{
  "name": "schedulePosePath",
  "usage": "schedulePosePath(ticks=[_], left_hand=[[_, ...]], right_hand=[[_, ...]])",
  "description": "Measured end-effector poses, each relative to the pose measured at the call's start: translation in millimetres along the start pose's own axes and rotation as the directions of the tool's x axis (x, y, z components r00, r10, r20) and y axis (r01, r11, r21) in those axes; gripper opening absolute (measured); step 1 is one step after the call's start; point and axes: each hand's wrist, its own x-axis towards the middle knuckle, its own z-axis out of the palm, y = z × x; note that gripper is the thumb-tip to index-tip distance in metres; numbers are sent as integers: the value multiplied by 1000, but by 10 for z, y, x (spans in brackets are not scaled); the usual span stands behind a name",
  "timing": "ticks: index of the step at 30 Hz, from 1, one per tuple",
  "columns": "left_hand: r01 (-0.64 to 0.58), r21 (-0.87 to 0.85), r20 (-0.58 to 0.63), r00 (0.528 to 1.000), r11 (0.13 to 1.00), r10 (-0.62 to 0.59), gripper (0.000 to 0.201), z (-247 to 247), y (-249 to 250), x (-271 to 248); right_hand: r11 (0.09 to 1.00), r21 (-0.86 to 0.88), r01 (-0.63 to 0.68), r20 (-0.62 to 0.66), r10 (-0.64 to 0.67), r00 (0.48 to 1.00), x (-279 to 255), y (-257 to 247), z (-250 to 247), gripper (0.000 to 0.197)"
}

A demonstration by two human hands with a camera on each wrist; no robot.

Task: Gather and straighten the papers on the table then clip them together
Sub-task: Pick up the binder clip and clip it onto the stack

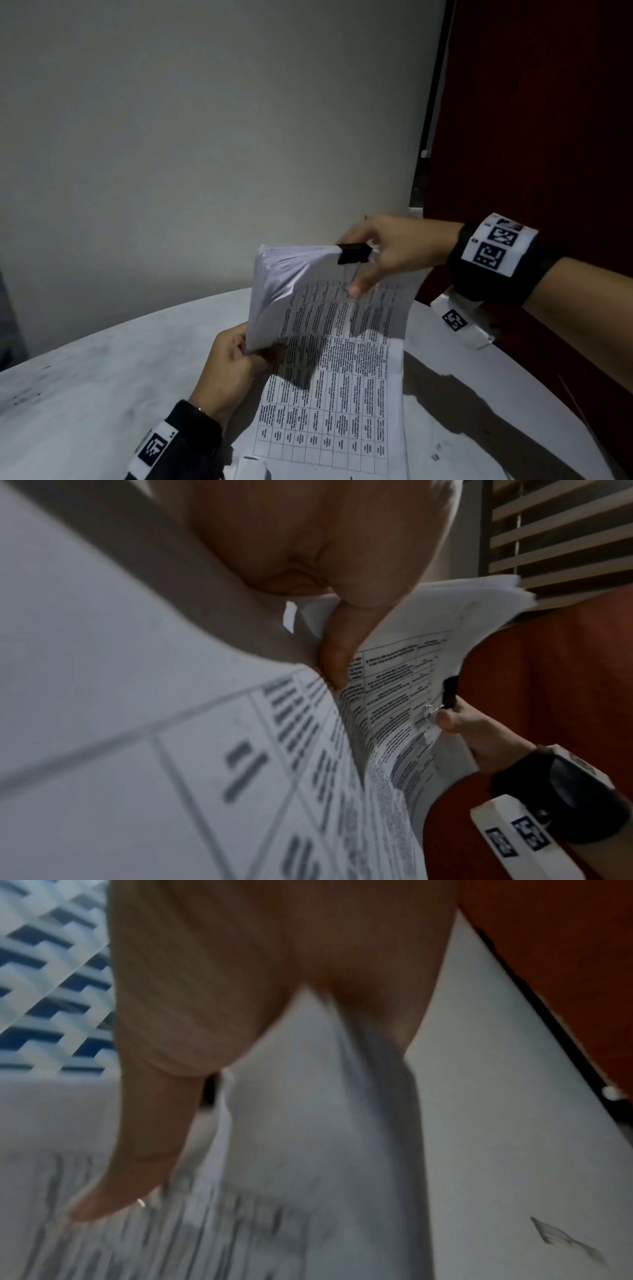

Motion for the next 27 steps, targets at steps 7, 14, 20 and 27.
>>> schedulePosePath(ticks=[7,14,20,27], left_hand=[[78,-36,-95,992,996,-81,31,-141,-120,140],[264,-114,-91,957,958,-275,46,-417,-408,317],[477,93,-214,867,874,-451,43,-643,-644,427],[444,525,-295,895,726,-335,32,-860,-456,474]], right_hand=[[999,46,-11,-243,22,970,-21,24,-26,63],[597,774,-210,-90,433,897,95,444,994,59],[214,951,-223,95,482,871,140,506,2008,52],[444,855,-268,-100,648,755,98,721,2176,41]])
